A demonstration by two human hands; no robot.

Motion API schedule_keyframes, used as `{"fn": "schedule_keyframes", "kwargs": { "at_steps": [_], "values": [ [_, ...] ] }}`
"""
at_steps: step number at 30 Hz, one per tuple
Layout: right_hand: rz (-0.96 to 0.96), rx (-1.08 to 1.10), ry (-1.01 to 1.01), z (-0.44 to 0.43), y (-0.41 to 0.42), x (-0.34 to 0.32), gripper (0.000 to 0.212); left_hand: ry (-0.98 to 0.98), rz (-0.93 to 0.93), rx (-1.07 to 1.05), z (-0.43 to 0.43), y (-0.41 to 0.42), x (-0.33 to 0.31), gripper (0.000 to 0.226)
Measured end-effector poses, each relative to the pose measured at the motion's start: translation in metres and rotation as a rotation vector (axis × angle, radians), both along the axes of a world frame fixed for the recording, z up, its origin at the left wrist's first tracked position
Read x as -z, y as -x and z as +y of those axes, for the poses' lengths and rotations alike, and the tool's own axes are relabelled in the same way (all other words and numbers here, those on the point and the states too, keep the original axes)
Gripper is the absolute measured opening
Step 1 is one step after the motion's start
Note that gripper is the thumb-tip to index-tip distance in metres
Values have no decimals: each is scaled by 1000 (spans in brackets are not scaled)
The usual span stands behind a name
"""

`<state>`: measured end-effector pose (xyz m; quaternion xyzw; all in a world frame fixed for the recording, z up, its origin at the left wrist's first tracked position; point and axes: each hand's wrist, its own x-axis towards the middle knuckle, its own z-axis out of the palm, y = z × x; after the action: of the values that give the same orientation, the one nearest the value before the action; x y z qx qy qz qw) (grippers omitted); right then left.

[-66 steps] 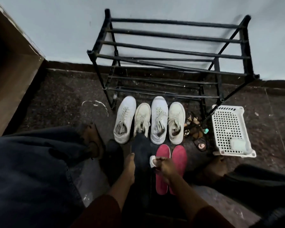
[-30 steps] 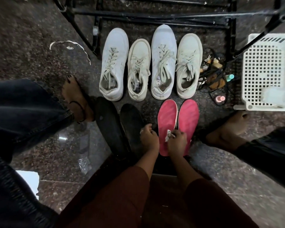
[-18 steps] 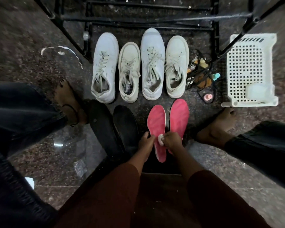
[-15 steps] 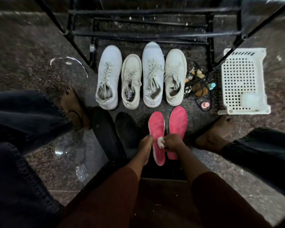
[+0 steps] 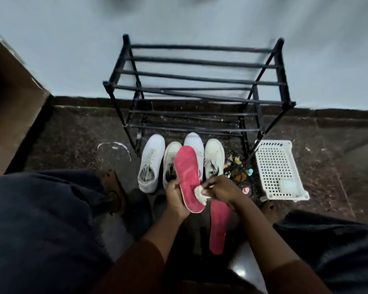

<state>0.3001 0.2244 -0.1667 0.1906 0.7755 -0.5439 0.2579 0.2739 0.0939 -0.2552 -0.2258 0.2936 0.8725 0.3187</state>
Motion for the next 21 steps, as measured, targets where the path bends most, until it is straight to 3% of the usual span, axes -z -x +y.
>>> {"fn": "schedule_keyframes", "kwargs": {
  "at_steps": [2,4,6,10,14,17,21],
  "values": [
    [162,90,15,2,2,-30,23,90,-63,-56,-4,2,-39,42],
    [352,174,24,1,5,-61,21,-115,56,-31,-6,6,-87,48],
    [520,140,14,-3,10,-96,16,-164,139,-74,-6,17,-114,51],
    [930,-80,-388,-21,27,-148,11,-308,249,-17,-1,28,-163,49],
    [998,-150,-658,-45,38,-156,23,-303,266,66,11,45,-198,70],
    [1095,-263,-654,-51,25,-162,14,-317,231,45,11,56,-211,77],
    [1105,-364,-615,-38,9,-174,19,-362,263,24,7,60,-226,75]
  ]
}}
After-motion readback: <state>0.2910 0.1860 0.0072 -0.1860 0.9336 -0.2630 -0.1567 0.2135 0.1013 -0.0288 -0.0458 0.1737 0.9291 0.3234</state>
